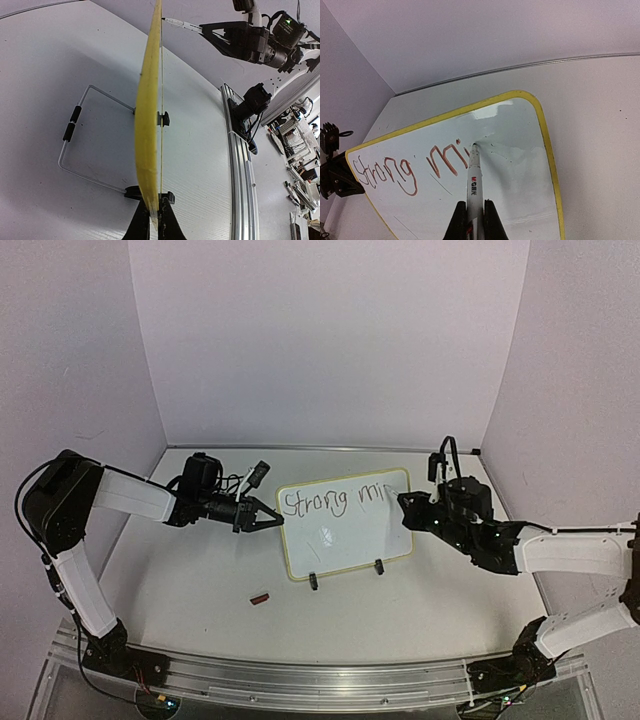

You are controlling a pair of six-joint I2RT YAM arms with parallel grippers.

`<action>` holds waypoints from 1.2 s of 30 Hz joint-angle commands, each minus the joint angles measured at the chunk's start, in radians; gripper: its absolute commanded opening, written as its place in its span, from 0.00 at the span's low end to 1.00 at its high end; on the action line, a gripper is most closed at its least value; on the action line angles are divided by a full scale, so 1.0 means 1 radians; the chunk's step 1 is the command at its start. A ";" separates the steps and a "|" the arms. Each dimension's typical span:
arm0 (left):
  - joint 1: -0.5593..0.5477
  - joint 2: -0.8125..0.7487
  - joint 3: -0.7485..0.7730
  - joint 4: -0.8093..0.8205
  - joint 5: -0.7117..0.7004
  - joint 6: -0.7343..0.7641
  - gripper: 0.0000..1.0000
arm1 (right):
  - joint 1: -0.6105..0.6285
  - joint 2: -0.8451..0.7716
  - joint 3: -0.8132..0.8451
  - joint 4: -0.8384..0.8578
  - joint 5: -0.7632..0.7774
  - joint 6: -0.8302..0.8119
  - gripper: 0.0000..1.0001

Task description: Write a sentence on the whiteboard

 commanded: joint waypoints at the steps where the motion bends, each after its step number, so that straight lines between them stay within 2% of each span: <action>1: -0.016 0.002 0.006 -0.059 -0.033 0.051 0.00 | -0.002 0.008 0.024 0.011 0.016 -0.007 0.00; 17: -0.016 0.003 0.007 -0.061 -0.032 0.051 0.00 | -0.002 -0.050 -0.078 0.008 -0.016 0.065 0.00; 36: -0.017 0.000 0.006 -0.063 -0.034 0.053 0.00 | -0.002 0.002 -0.004 0.046 0.013 0.018 0.00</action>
